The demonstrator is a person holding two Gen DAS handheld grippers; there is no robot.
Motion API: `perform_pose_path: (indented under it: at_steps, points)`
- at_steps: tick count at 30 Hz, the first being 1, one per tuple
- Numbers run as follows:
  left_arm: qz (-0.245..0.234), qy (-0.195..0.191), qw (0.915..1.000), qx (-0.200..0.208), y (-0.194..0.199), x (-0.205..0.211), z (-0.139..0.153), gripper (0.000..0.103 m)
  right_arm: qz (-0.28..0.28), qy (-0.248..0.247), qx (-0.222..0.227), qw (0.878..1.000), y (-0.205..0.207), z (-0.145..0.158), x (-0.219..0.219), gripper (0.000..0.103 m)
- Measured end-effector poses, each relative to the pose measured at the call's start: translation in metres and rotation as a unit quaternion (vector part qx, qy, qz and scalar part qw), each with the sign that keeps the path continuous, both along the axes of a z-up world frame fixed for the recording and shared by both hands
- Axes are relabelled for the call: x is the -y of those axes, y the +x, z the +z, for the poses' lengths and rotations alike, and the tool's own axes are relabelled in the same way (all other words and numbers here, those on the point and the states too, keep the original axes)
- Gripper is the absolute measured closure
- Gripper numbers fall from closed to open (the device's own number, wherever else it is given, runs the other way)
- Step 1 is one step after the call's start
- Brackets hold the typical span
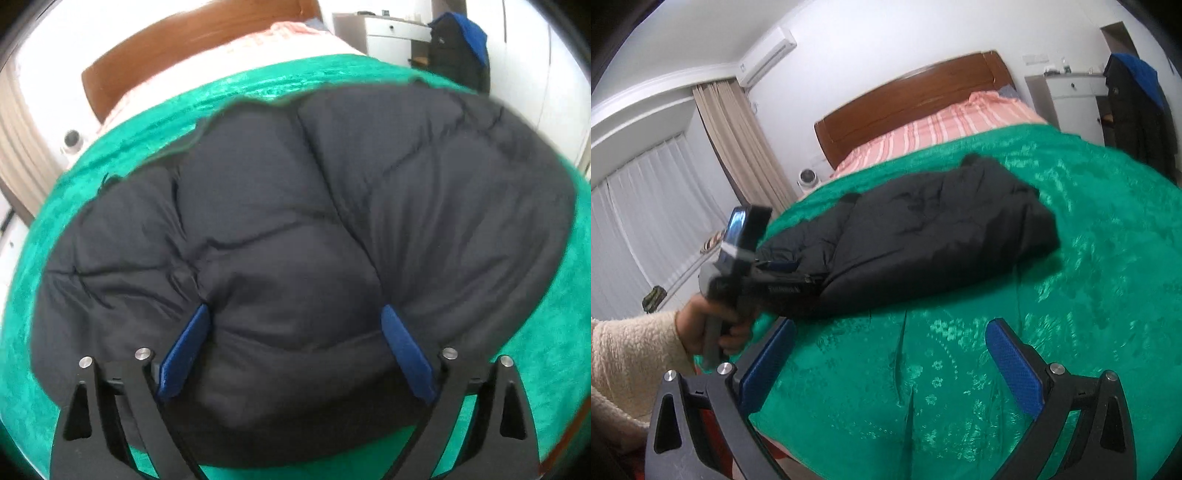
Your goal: Fold large clothes
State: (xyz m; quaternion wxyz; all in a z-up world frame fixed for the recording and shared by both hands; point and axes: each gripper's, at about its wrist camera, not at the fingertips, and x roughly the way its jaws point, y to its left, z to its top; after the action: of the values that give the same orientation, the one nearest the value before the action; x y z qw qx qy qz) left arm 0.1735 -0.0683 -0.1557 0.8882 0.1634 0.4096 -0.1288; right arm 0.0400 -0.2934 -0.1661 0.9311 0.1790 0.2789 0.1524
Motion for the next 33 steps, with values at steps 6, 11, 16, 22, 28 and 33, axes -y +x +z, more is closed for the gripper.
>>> perform_pose_path:
  at_steps: [6,11,16,22,28,33]
  points:
    - [0.020,-0.013,0.9997,-0.011,-0.006,0.003,0.007,0.008,0.008,-0.019,0.000,1.000,-0.001,-0.004,-0.002,0.002]
    - [-0.010,0.055,0.9984,0.010,-0.037,0.015,-0.012,0.004,0.001,-0.004,-0.013,1.000,0.007,-0.011,0.005,0.002]
    - [-0.029,0.025,0.9993,-0.006,-0.061,0.006,0.001,0.005,-0.024,0.005,-0.023,0.999,0.006,-0.014,0.018,0.002]
    - [-0.105,-0.136,0.9850,0.017,-0.081,-0.007,0.056,0.005,-0.080,0.119,-0.056,0.988,0.023,-0.026,0.059,0.002]
    - [-0.155,-0.136,0.9782,-0.025,-0.036,0.037,0.028,0.005,-0.084,0.237,-0.085,0.964,0.068,-0.033,0.078,0.002]
    - [-0.174,-0.109,0.9774,-0.051,-0.041,0.051,0.019,0.006,-0.096,0.242,-0.090,0.961,0.101,-0.030,0.092,0.001]
